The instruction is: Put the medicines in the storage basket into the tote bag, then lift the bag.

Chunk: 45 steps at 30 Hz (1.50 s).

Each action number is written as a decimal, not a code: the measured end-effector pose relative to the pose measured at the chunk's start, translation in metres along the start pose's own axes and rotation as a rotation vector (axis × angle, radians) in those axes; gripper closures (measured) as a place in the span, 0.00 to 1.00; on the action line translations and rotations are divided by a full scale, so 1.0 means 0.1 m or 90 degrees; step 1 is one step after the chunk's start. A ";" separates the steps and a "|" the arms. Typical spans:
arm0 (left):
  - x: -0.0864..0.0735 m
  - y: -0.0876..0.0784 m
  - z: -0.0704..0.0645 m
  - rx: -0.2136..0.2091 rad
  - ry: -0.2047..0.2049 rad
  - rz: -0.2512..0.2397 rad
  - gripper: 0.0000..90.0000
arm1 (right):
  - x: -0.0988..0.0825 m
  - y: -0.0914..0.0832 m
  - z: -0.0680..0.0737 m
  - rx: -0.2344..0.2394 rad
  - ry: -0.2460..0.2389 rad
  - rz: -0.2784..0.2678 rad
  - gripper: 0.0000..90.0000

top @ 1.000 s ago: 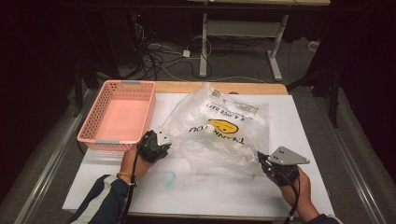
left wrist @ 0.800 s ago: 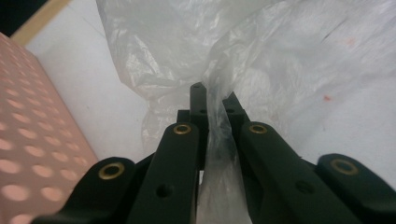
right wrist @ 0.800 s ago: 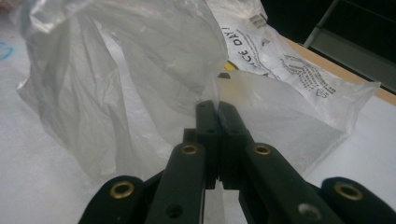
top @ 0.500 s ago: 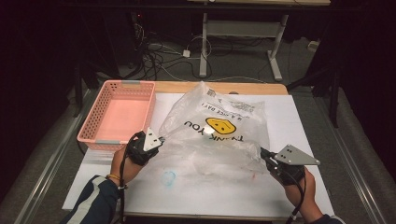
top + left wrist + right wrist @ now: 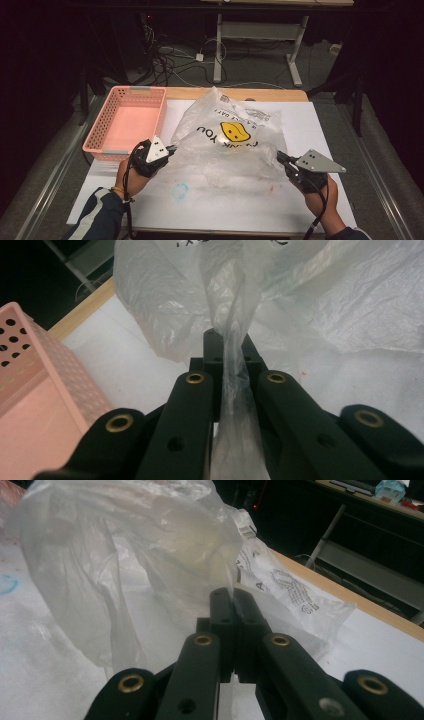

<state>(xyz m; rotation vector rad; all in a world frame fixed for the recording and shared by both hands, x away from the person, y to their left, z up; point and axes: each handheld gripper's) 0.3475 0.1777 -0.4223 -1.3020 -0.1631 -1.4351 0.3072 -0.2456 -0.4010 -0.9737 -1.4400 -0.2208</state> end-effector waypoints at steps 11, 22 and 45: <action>0.04 -0.07 -0.06 -0.019 0.009 -0.024 0.96 | 0.01 0.07 0.05 0.020 -0.013 0.004 1.00; 0.19 -0.31 0.07 -0.015 -0.005 -0.088 0.96 | 0.36 0.06 0.02 0.015 -0.045 -0.066 1.00; 0.60 -0.83 0.17 -0.009 0.007 -0.211 0.96 | 0.90 -0.24 0.04 -0.009 -0.075 -0.192 1.00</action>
Point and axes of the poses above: each handheld gripper's, and its own axes: y roughly forward along the jaws, x roughly out of its top, z roughly to its left, and after that the axes turned 10 degrees about x, right-handed
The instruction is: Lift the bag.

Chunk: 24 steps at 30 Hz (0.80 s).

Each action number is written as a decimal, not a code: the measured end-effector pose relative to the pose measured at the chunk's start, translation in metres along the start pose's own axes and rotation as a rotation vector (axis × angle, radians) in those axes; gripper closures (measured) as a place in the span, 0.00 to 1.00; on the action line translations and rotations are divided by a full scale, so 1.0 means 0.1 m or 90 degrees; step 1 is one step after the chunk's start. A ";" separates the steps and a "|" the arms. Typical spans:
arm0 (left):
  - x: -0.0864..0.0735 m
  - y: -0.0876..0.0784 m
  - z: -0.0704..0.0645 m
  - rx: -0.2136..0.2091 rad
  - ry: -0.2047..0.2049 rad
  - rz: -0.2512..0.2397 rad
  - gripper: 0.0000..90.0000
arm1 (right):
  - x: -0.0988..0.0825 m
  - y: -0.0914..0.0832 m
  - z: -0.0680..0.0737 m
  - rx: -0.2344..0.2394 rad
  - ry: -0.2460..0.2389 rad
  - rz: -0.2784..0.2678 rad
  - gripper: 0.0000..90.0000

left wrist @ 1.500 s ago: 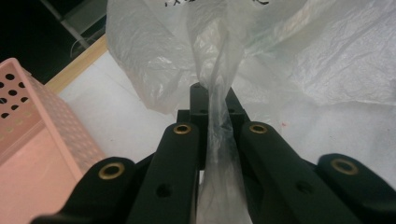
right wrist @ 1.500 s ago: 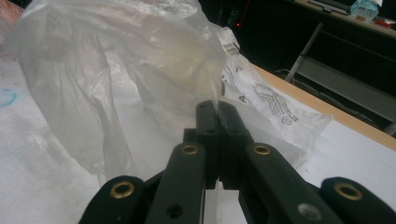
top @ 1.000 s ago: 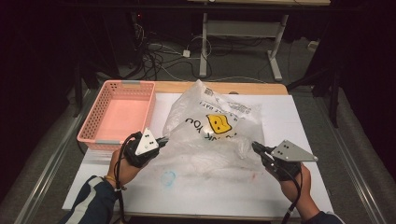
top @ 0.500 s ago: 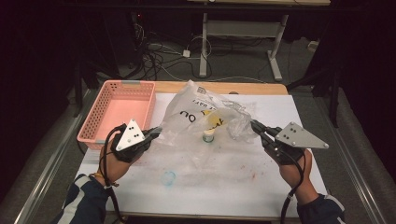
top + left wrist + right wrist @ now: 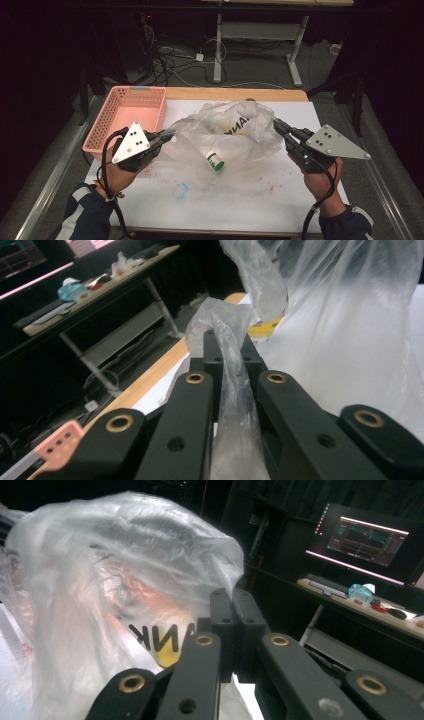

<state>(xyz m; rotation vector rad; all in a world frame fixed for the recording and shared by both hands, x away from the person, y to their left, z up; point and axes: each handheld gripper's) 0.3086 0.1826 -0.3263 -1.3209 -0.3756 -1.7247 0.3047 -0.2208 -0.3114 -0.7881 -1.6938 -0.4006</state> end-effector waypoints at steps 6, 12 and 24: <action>0.05 0.28 0.07 0.014 0.012 0.015 0.96 | -0.07 0.10 -0.18 -0.035 0.008 0.019 1.00; 0.09 0.78 0.26 0.036 -0.025 0.037 0.96 | -0.17 0.37 -0.60 -0.090 0.052 0.054 1.00; -0.01 1.69 0.30 0.080 -0.076 0.080 0.96 | -0.43 0.97 -1.08 -0.139 0.129 0.146 1.00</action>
Point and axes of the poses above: each handheld gripper's, and its own axes: y roughly forward along the jaws, x roughly out of its top, z roughly to its left, and after that the axes turned 10 degrees about x, right-handed
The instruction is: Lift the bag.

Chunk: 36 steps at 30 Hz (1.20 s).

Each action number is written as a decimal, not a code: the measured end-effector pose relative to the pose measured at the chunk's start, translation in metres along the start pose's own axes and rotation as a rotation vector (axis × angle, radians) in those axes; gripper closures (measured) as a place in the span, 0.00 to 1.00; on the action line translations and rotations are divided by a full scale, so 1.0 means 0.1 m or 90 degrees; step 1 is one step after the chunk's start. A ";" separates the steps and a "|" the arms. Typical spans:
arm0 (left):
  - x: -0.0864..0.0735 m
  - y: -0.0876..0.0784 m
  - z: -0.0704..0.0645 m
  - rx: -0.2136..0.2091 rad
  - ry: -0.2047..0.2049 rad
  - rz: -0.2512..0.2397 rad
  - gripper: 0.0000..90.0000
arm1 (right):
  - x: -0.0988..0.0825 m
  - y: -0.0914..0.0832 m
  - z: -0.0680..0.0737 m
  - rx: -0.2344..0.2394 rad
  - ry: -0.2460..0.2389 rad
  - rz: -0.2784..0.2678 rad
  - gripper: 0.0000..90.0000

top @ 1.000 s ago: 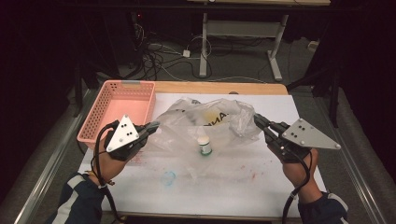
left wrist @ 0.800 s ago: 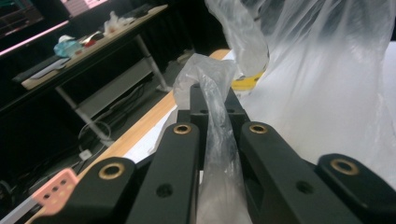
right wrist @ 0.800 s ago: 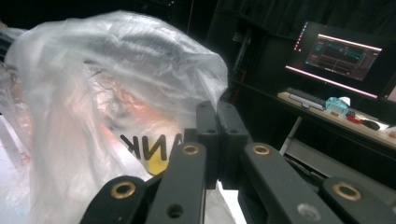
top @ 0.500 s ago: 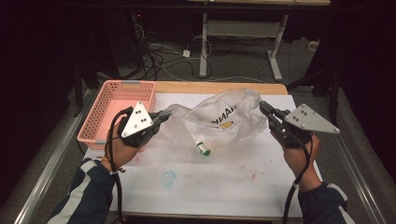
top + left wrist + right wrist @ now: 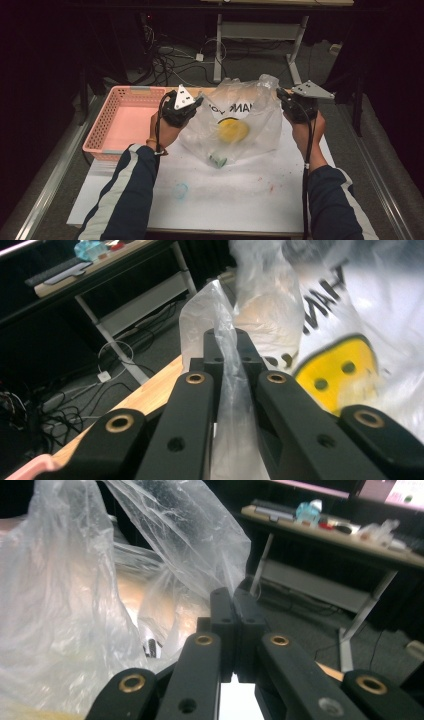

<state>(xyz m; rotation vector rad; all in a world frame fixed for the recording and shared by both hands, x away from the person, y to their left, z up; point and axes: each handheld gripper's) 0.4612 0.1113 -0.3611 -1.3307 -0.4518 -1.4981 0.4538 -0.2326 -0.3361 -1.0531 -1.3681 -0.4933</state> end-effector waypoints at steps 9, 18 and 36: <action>0.38 -0.15 0.13 0.020 -0.037 -0.067 0.97 | 0.34 -0.05 -0.02 0.001 0.009 -0.028 1.00; 0.77 -0.44 0.29 0.055 -0.038 -0.111 0.97 | 0.83 -0.34 0.08 -0.013 -0.012 -0.070 1.00; 0.69 -0.25 0.26 0.077 -0.042 -0.074 0.69 | 0.77 -0.25 -0.01 -0.030 -0.005 -0.044 1.00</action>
Point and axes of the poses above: each handheld gripper's, and its own axes: y roughly forward along the jaws, x roughly out of its top, z roughly to its left, and after that the axes turned 10 degrees about x, right-handed
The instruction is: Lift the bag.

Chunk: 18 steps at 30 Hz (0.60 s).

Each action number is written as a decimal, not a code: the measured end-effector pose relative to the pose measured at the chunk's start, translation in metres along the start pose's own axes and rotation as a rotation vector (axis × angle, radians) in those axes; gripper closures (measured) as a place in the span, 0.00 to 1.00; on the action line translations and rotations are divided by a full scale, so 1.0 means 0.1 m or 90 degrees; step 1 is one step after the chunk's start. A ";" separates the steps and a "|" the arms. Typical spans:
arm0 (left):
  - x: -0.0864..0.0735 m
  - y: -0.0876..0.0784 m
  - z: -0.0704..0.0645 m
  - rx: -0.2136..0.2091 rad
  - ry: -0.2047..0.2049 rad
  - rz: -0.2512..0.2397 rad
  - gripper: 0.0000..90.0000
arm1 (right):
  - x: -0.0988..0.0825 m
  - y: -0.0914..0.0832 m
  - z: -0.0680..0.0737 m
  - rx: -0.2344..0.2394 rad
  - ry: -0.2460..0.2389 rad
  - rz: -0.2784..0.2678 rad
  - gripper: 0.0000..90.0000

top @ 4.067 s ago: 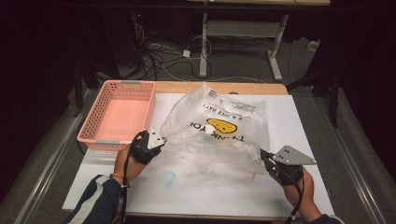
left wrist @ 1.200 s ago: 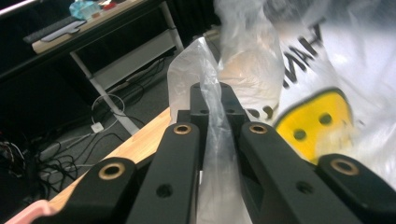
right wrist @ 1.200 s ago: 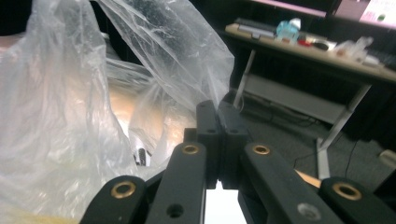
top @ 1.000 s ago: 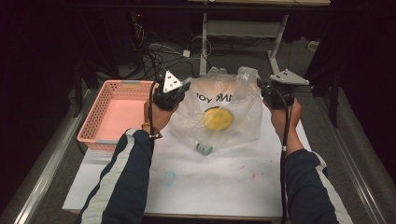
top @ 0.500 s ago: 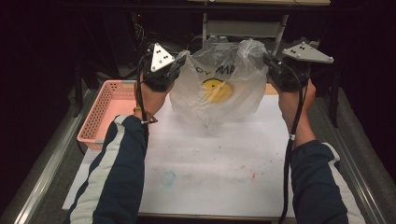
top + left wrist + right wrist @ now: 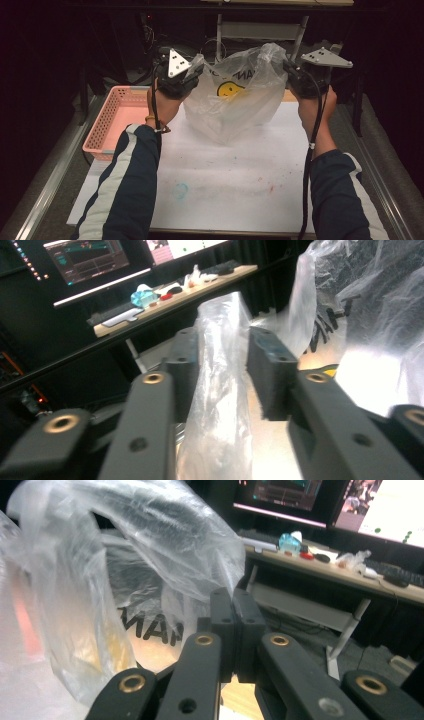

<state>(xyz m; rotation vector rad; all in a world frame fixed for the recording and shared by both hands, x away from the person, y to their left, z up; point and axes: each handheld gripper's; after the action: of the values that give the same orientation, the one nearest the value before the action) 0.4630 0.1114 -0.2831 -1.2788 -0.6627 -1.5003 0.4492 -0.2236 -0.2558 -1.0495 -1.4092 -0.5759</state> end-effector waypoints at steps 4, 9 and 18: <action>-0.08 0.04 -0.01 0.019 -0.008 0.008 0.51 | -0.14 0.12 -0.05 -0.008 0.002 0.025 1.00; -0.12 0.00 0.06 0.033 -0.017 0.000 0.35 | -0.22 0.18 -0.15 -0.026 0.008 0.033 1.00; -0.43 -0.14 0.09 0.032 -0.047 0.001 0.31 | -0.32 0.20 -0.43 -0.084 0.030 0.060 1.00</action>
<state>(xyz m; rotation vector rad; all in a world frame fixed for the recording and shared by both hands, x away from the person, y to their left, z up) 0.4502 0.1388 -0.3177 -1.3015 -0.7427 -1.4317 0.4837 -0.2583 -0.2845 -1.1934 -1.2873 -0.6281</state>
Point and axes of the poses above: each handheld gripper's, and its own axes: y roughly forward along the jaws, x roughly out of its top, z roughly to its left, and after that the axes turned 10 degrees about x, right-handed
